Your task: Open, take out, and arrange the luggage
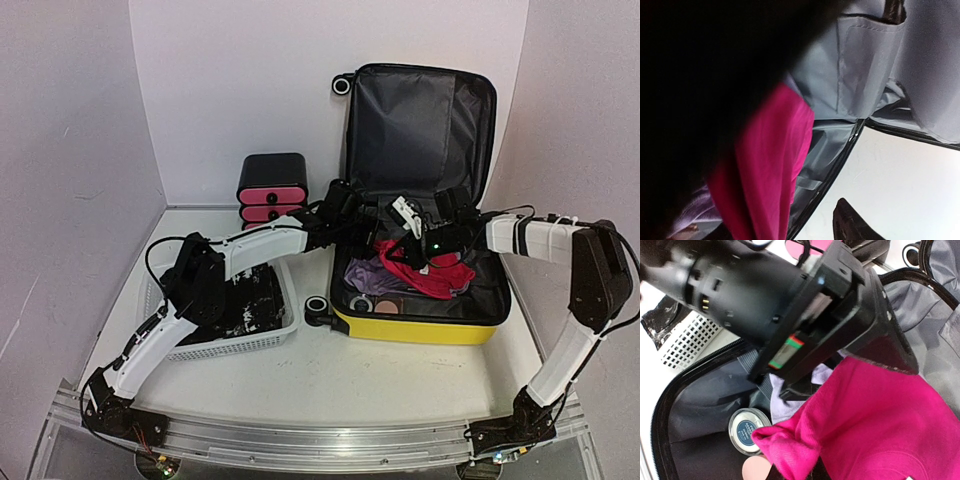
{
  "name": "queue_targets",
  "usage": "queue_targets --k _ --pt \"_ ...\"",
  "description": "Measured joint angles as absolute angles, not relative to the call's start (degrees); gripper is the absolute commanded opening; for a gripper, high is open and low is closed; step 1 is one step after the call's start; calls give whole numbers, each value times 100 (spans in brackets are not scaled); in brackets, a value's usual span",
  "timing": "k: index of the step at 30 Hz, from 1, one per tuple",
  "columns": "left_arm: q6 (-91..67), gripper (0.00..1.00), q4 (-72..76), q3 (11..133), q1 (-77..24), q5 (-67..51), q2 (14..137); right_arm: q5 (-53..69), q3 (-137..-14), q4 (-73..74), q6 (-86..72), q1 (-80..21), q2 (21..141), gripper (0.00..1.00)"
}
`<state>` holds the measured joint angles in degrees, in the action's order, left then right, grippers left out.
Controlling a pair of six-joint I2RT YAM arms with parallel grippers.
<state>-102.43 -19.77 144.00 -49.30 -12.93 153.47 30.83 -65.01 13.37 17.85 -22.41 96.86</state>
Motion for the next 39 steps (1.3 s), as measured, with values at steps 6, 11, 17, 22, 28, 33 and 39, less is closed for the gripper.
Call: queue_targets --k 6,11,17,22,28,33,39 --pt "-10269 42 -1717 14433 -4882 -1273 15434 3122 -6466 1190 1699 -2241 9671 0" --pt "-10278 28 -1597 14433 -4880 -1269 15461 3133 -6429 1133 1673 -2241 9653 0" --pt "-10044 6 -1503 14433 -4875 -1271 15487 3085 -6318 1083 1608 -2233 9474 4" --pt "-9268 0 -1398 14383 -4893 -1341 15482 2746 -6047 1044 1310 -2231 9113 39" --pt "-8003 0 -1343 14182 -5033 -1424 15436 2609 -5739 1085 482 -2250 8503 80" --pt "-6825 0 -1361 13847 -5183 -1540 15170 2307 -5693 1520 -198 -2263 7717 85" --pt "-5426 0 -1459 13017 -5315 -1496 14258 1876 -5697 2095 -569 -2263 6731 92"
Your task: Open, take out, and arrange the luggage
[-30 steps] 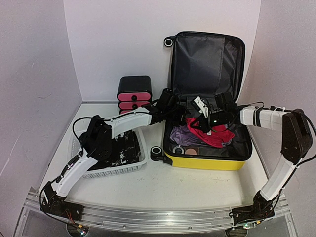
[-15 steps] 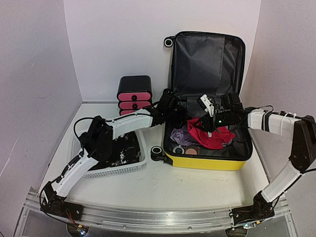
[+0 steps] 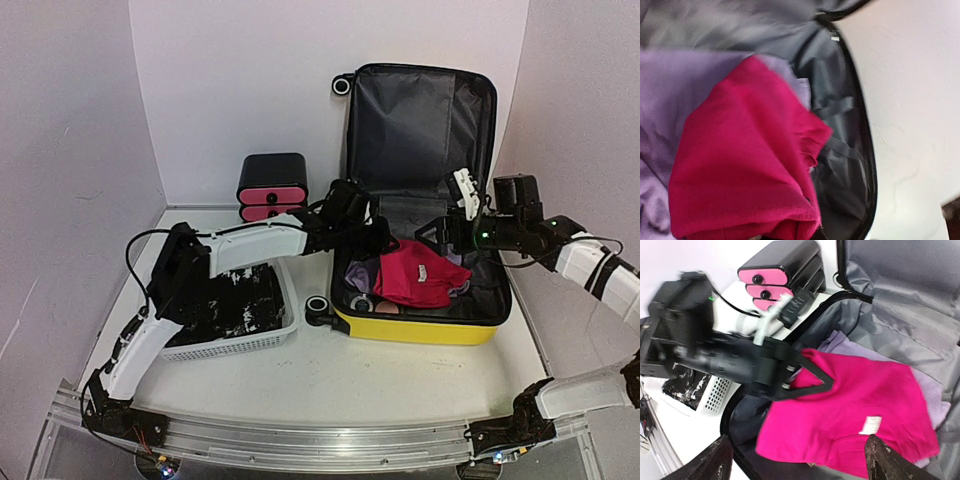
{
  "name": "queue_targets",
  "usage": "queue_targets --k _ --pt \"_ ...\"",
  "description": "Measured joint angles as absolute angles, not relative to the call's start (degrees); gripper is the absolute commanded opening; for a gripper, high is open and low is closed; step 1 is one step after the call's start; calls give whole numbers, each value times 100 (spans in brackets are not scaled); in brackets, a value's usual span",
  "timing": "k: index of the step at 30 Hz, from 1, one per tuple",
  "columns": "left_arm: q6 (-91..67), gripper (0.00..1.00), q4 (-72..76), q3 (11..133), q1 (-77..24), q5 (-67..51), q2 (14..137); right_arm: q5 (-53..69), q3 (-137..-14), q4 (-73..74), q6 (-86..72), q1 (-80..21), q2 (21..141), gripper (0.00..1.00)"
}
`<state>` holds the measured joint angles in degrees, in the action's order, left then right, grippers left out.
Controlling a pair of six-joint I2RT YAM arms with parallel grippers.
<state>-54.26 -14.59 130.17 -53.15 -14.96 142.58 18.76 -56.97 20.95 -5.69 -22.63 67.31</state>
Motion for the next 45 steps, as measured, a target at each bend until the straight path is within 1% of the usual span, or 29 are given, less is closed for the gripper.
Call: queue_targets --k 6,10,15,23,29,34,39,45 --pt "-4324 0 -1645 12394 -5376 -1339 13139 1632 -5693 2506 -655 -2263 6425 93" --pt "-4056 0 -1874 11751 -5369 -1125 12333 1559 -5688 2703 -705 -2263 6340 93" --pt "-3879 0 -2554 11078 -5341 -764 11480 1557 -5688 2862 -729 -2263 6331 92" --pt "-4056 0 -3212 9074 -5048 -110 9568 1590 -5741 2954 -764 -2265 6510 93" --pt "-4353 0 -3345 7817 -4447 1 8285 1691 -5867 2980 -845 -2265 6796 98" --pt "-4488 0 -3492 7004 -3822 -97 7605 1737 -5983 2978 -884 -2296 6866 98" --pt "-4475 0 -3629 6357 -3157 -491 7011 1728 -6104 2976 -884 -2427 7063 98" --pt "-4080 0 -3992 5900 -2272 -797 6414 1584 -6241 3015 -856 -2904 7417 98"
